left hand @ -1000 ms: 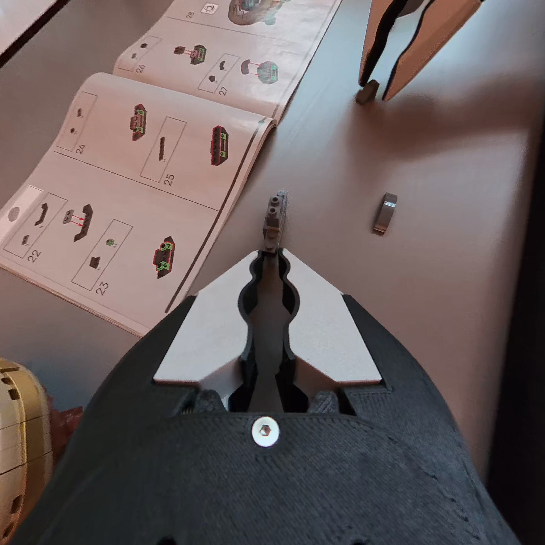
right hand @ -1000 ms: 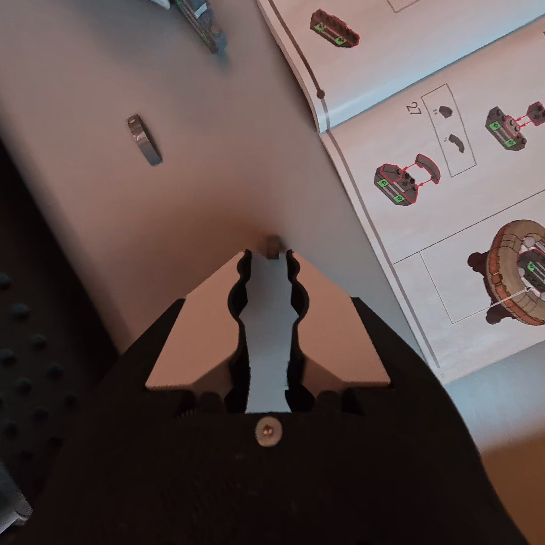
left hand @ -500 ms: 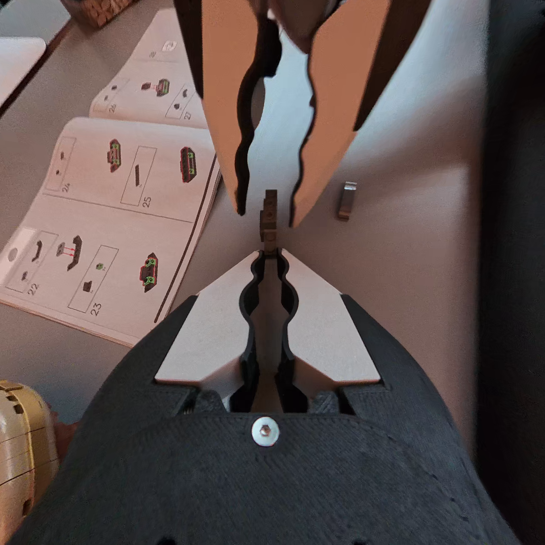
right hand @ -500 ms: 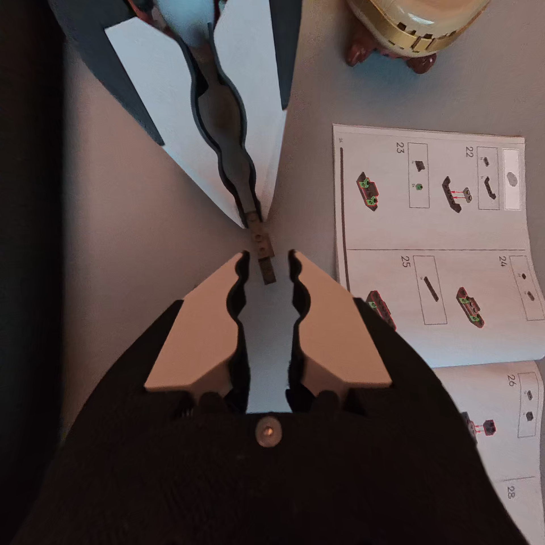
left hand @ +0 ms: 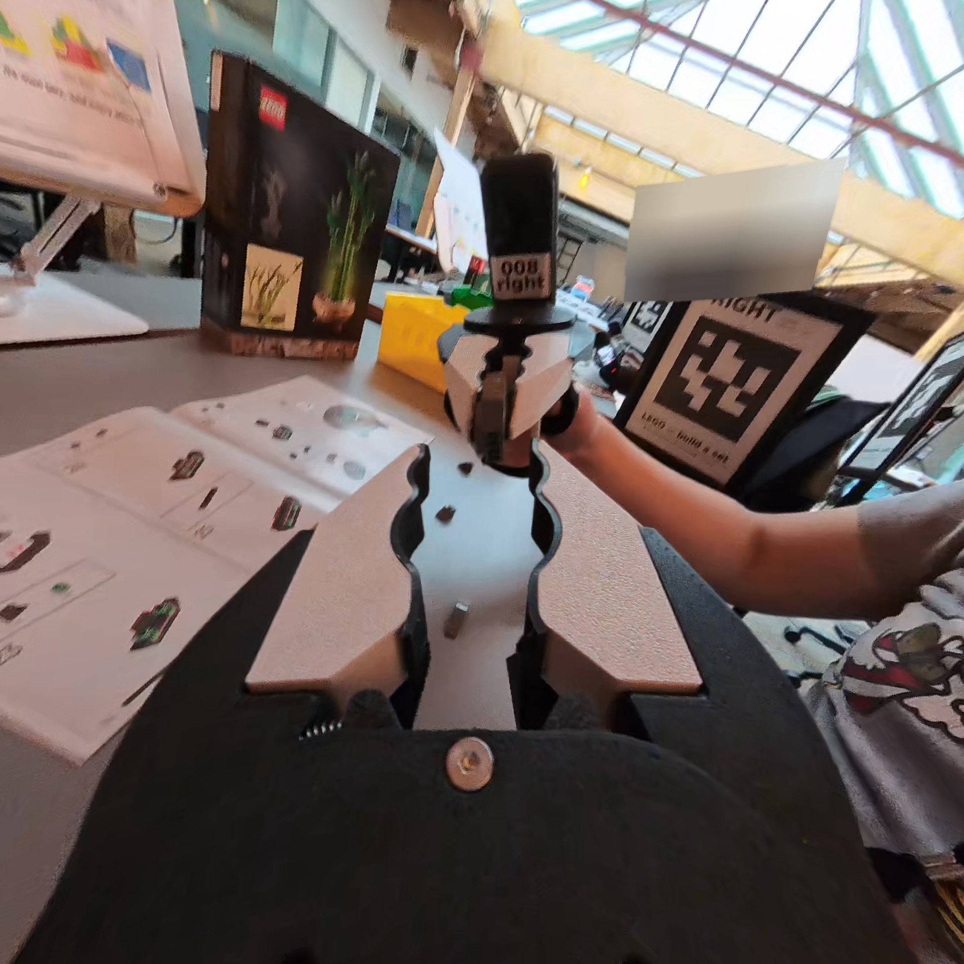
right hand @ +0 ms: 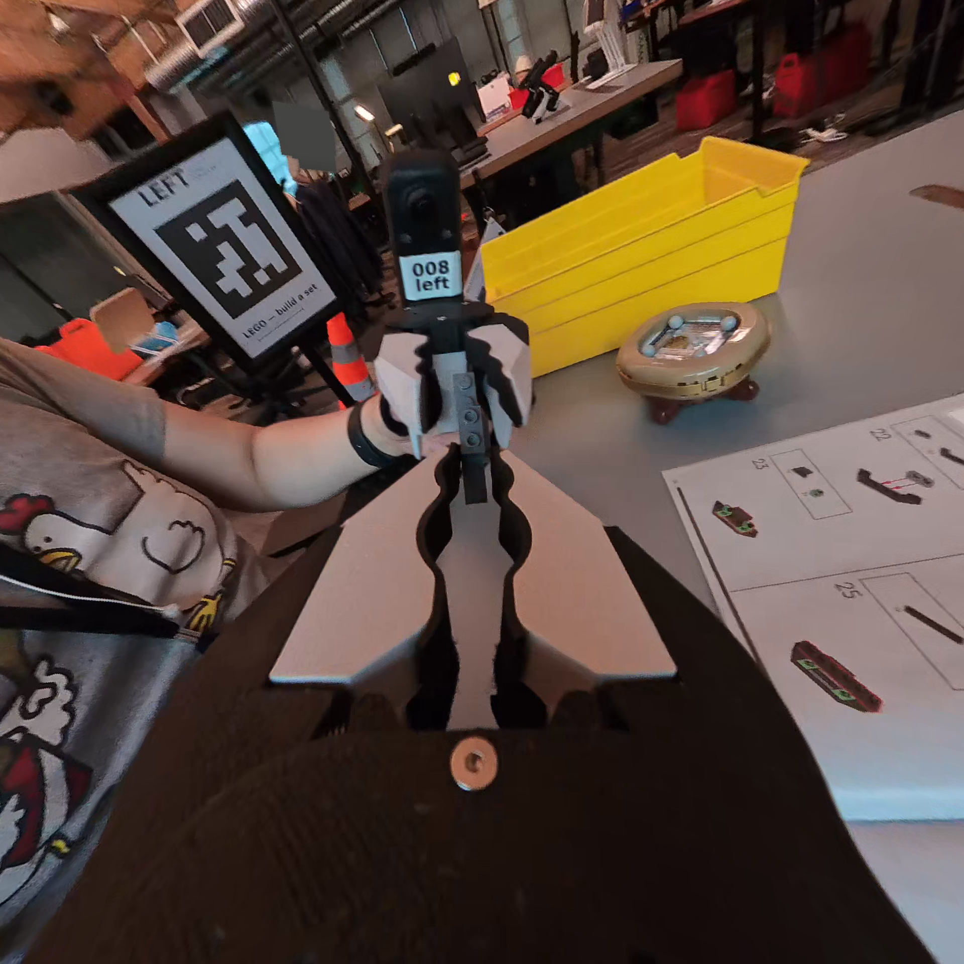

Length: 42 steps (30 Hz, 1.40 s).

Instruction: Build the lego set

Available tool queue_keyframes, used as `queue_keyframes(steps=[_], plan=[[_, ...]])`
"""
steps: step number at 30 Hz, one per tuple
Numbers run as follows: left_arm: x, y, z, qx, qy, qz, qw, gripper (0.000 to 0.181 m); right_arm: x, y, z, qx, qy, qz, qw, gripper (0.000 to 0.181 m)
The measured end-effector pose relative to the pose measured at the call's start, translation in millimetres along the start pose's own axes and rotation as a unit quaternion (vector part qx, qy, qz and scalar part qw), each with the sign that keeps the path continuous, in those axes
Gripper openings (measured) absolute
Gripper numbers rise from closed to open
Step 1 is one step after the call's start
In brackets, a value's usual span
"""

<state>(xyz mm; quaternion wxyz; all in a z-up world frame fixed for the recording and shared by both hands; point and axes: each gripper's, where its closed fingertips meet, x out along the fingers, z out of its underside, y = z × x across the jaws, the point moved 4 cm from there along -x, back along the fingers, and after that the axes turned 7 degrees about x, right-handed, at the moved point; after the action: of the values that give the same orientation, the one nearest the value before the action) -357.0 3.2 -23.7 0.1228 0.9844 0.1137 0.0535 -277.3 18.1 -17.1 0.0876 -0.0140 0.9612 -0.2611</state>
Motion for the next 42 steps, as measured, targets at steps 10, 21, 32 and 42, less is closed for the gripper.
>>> queue_keyframes(steps=[10,21,32,42], plan=[[13,9,11,0.043,-0.036,0.010,0.998,0.009,3,-6,2,0.017,0.021,-0.037,0.999,0.012],[10,7,22,-0.021,-0.053,0.037,0.998,0.009,-1,-2,9,-0.006,0.001,-0.009,1.000,0.009],[3,7,-14,-0.025,0.076,0.023,0.997,0.009,6,-10,-13,0.057,0.137,-0.060,0.987,0.009],[-1,2,-12,-0.055,0.063,0.031,0.996,0.009,0,-2,-11,0.072,0.121,-0.055,0.988,0.013]])
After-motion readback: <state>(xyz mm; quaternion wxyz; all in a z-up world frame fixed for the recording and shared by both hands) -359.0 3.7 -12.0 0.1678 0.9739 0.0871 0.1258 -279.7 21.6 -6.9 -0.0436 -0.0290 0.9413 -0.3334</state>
